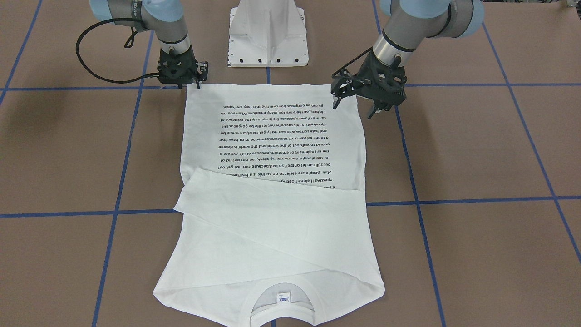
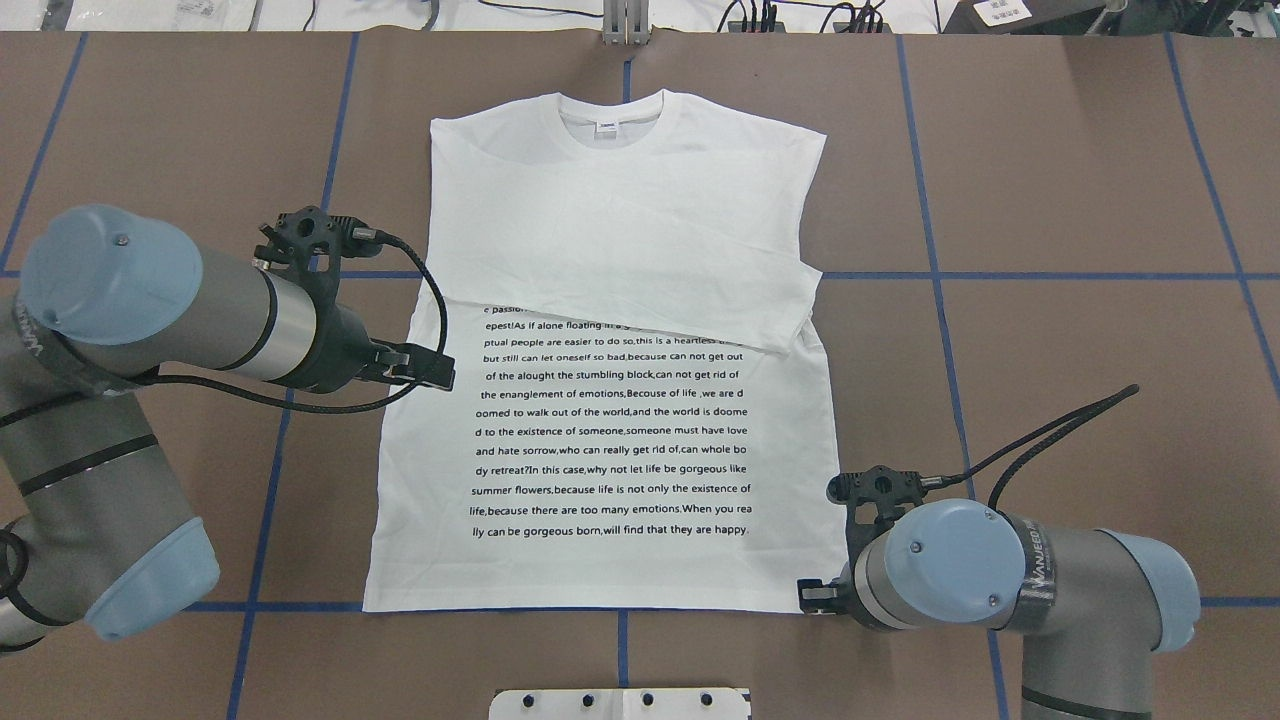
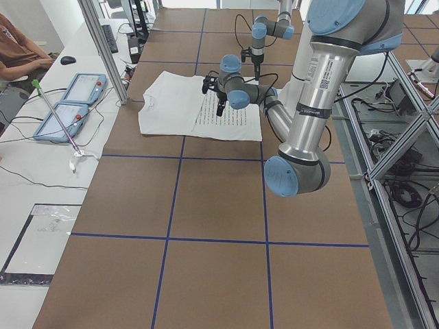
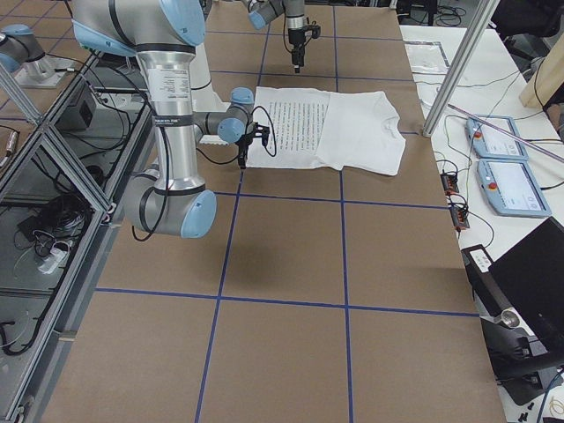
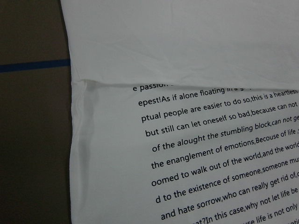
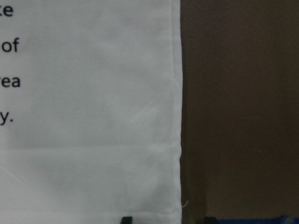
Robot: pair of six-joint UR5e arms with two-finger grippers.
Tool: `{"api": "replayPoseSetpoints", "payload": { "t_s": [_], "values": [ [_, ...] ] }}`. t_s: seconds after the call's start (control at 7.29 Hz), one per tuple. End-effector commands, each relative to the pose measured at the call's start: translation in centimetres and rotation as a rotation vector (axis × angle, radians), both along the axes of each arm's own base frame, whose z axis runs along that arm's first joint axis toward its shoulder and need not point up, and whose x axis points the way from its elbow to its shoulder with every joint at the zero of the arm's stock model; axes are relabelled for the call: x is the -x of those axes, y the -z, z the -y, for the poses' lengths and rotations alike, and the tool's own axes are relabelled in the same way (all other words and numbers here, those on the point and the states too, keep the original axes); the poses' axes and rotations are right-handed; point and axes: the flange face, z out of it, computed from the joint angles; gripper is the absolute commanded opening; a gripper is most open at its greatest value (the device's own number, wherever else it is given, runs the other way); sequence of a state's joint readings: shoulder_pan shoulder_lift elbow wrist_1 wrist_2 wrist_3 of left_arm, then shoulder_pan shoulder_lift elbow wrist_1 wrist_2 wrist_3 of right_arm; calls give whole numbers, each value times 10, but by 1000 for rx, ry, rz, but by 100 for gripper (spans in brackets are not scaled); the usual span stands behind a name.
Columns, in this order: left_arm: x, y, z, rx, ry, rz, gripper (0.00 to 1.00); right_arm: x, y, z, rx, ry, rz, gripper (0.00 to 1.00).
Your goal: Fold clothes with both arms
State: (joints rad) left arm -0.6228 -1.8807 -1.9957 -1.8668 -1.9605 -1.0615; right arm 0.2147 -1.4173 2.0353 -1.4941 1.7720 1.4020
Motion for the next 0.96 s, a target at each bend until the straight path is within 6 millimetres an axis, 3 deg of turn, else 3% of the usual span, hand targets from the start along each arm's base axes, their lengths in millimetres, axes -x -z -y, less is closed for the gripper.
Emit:
{"api": "replayPoseSetpoints", "payload": {
  "t_s": [0.0,0.27,0.82],
  "values": [
    [1,1,0,-2,1,-5,100,0,-1,0,1,1,-1,59],
    [0,1,0,-1,1,-4,100,-1,-1,0,1,1,-1,47],
    [0,1,0,-2,1,-5,100,-1,-2,0,2,1,-4,47]
  ]
}}
